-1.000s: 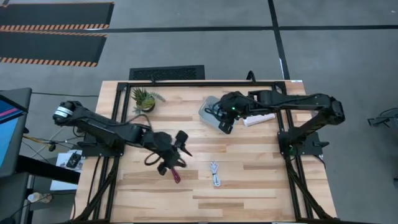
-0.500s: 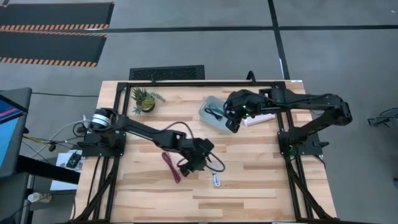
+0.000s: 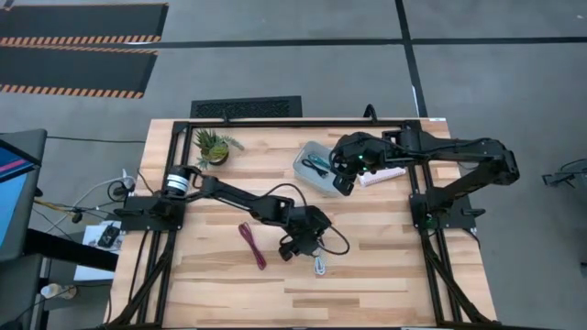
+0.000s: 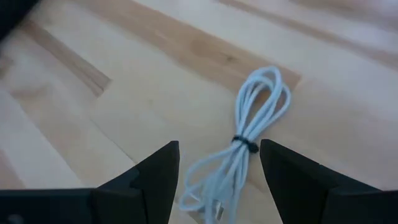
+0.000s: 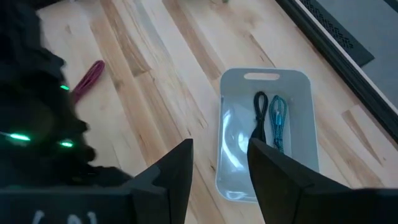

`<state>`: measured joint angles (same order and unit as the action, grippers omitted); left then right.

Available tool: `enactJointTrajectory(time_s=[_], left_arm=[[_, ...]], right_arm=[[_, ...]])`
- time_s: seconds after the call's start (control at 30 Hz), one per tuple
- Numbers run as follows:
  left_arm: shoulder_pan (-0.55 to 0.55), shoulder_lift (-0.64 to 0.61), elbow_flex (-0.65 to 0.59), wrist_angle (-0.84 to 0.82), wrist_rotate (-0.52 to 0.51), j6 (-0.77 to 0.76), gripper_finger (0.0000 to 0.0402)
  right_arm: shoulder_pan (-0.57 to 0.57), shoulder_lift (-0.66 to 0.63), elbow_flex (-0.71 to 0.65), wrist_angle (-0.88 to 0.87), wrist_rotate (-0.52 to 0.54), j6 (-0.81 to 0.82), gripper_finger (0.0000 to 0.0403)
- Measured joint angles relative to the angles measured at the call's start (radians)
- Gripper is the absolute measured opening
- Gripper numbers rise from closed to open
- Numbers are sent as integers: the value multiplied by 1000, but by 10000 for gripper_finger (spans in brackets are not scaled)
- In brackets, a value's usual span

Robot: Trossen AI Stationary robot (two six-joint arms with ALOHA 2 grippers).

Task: Pick and place USB-C Cables
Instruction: Put the white USB cable into the grey bin

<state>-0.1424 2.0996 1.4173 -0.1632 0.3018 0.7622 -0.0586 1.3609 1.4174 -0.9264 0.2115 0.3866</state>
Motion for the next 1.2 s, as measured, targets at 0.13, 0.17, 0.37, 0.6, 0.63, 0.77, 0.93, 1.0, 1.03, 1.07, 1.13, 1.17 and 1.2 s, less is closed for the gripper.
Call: enactJointTrajectory(time_s=[0.13,0.17,0.37,0.6,0.63,0.77,0.93,1.0,1.03,1.07,1.13,1.17,1.2], left_arm=[[25,57,33,-6,29,1,213],[28,72,38,-6,25,3,213],[37,105,44,-65,30,-2,206],[37,106,43,-114,26,-51,129],[37,106,42,-115,28,-56,113],[37,107,40,-121,31,-77,50],[37,107,39,-124,15,-144,10],[35,102,39,-131,-15,-176,14],[35,101,39,-134,-28,-191,18],[35,95,39,-138,-34,-204,21],[35,84,39,-159,-51,-229,21],[36,78,38,-165,-56,-241,19],[36,69,36,-174,-67,-251,15]], right_arm=[[4,0,0,-13,0,7,175],[6,0,0,-12,0,7,174],[5,0,0,-12,0,6,171],[5,0,0,-11,20,1,172],[5,0,0,-11,20,1,172],[5,0,0,-11,22,1,169],[5,0,0,-11,22,-2,166],[5,0,0,-11,22,-2,166],[5,0,0,-11,22,-2,166],[5,0,0,-11,24,-2,166],[5,0,0,-11,31,-6,167],[5,0,0,-11,35,-6,166],[5,0,0,-12,38,-13,166]])
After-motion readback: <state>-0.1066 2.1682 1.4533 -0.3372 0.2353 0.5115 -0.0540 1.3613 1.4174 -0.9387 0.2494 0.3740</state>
